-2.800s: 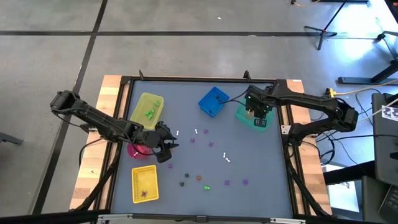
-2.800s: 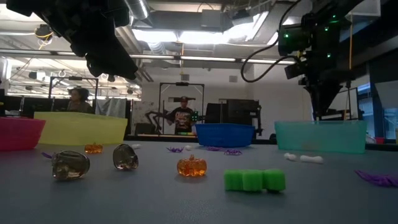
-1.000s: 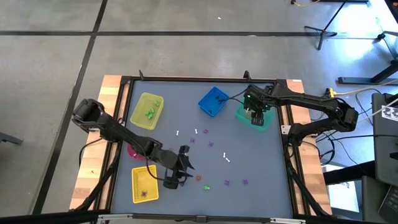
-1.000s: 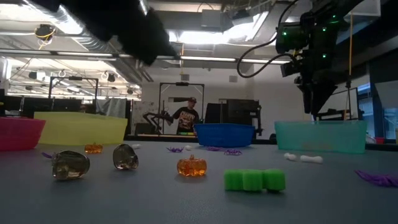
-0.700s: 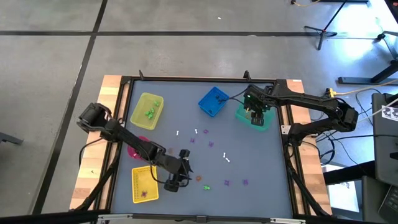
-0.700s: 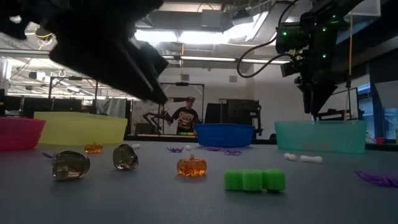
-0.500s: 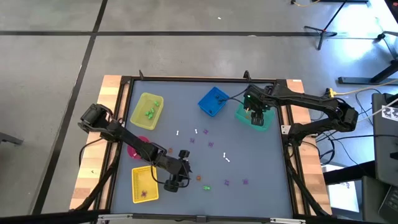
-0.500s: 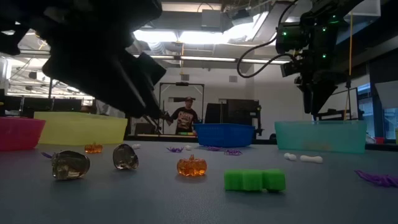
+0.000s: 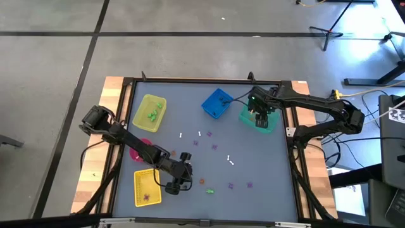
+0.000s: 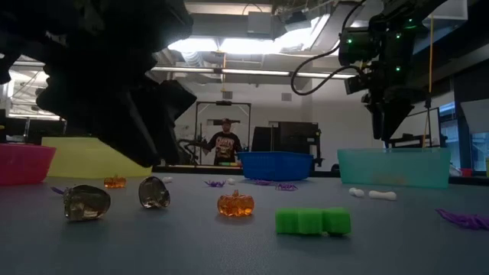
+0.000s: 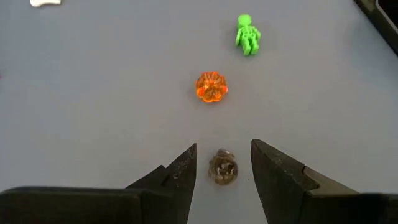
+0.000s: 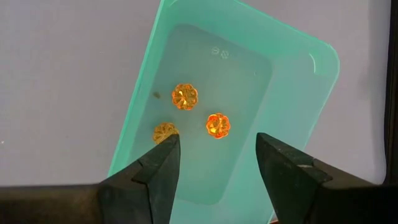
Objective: Sort Halloween decoration
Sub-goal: Put the black skull toy into the blue basket
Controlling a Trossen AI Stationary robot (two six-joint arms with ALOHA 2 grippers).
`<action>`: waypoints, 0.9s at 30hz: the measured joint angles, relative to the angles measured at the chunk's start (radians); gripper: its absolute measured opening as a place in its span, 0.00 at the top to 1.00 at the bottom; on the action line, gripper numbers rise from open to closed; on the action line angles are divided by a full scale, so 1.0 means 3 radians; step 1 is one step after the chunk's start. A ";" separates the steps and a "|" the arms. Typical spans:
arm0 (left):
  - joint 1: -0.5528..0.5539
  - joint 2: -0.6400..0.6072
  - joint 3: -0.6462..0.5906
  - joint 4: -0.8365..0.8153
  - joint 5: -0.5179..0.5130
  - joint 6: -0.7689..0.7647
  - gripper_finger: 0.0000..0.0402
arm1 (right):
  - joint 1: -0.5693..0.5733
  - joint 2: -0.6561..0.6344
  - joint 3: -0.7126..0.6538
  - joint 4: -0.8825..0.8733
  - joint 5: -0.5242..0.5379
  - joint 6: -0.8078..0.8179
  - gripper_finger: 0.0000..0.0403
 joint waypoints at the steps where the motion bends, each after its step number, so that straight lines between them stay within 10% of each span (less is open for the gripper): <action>1: 0.0000 0.0000 0.0000 0.0005 0.0000 0.0000 0.66 | 0.0000 0.0000 0.0000 0.0000 0.0000 0.0000 0.48; 27: -0.0024 0.0261 -0.0005 0.0096 0.0001 -0.0001 0.78 | 0.0000 0.0001 0.0000 0.0011 -0.0002 0.0000 0.48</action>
